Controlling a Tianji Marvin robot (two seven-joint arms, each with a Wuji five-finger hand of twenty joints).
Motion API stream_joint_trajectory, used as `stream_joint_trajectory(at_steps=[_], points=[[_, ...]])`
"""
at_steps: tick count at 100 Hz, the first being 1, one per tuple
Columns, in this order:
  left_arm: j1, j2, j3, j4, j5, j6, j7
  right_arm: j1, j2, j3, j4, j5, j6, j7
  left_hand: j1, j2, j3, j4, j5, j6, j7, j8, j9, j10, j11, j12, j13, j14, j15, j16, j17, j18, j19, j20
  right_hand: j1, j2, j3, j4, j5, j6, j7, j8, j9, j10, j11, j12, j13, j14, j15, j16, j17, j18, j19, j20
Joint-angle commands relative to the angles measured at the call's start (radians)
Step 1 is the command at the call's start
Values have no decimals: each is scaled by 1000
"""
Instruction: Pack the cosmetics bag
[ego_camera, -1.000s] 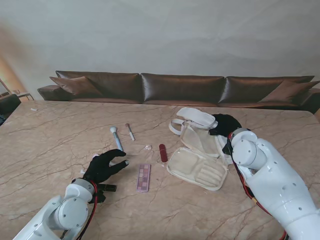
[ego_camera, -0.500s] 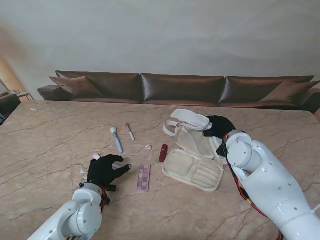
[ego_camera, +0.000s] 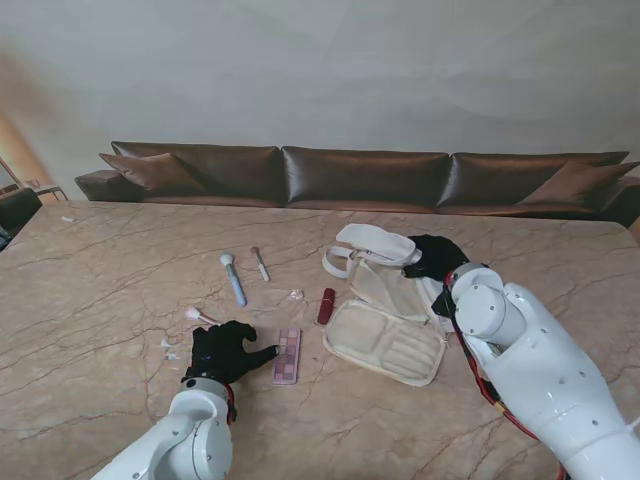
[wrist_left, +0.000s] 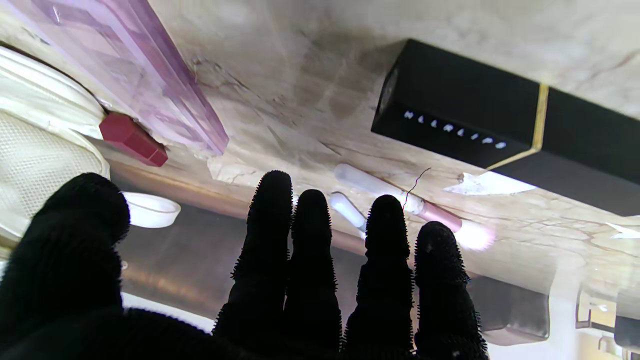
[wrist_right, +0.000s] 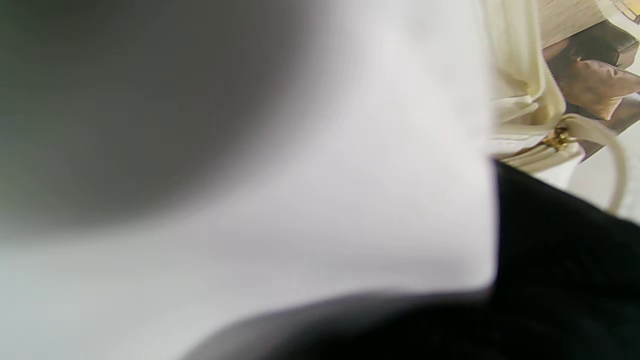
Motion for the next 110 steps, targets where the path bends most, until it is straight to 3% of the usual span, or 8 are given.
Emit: stream_joint_trajectory(at_steps=[1,32,53,92,110], points=[[3,-11,14,-10,2,6,-12,-5,-3,0,-6,3,-11,-3,-36,-34,-10,-27,24,9,40,14,-23,-5,-3,10,-40,13,-15,11,-21,4,-7,-5,60,17,120,7,63,-126,105,-1,40,-13,15,0,76,3,75,23,24,-8,61,10],[-32,-23,95,11,-2,74,-7,-15,-4,11,-10,13,-17,-4,-62,-34,-13,-46,-4,27,85,44,-42,1,-7,12,-59,11,-29,6,-37,1,-14,2,62,18,122,6,69,-127,105,-3,43,-12,14,0,77,8,76,24,22,-6,62,9],[-67,-26,144,33,-4,105,-22,-28,-4,23,-22,19,-18,-7,-60,-38,-9,-55,-126,47,33,51,-127,4,-38,-3,-132,-6,-90,-30,-82,-23,-51,-3,62,20,122,5,69,-128,106,-2,43,-14,12,-2,76,6,73,22,22,-3,64,10],[-131,-44,225,100,-6,148,-7,-45,-4,40,-35,26,-19,-7,-19,-87,19,-24,-273,72,16,124,-248,5,-48,-11,-222,-18,-137,-72,-117,-44,-157,-23,55,21,124,3,71,-128,104,-4,46,-12,11,-4,78,10,71,19,22,-1,67,12],[-161,-52,259,126,-13,175,-11,-45,-5,38,-32,29,-20,-9,43,-112,34,-8,-288,98,17,137,-258,27,-37,-9,-228,-7,-128,-69,-120,-35,-246,-37,53,22,125,3,71,-127,103,-5,46,-12,10,-4,79,10,72,19,24,-1,70,14]])
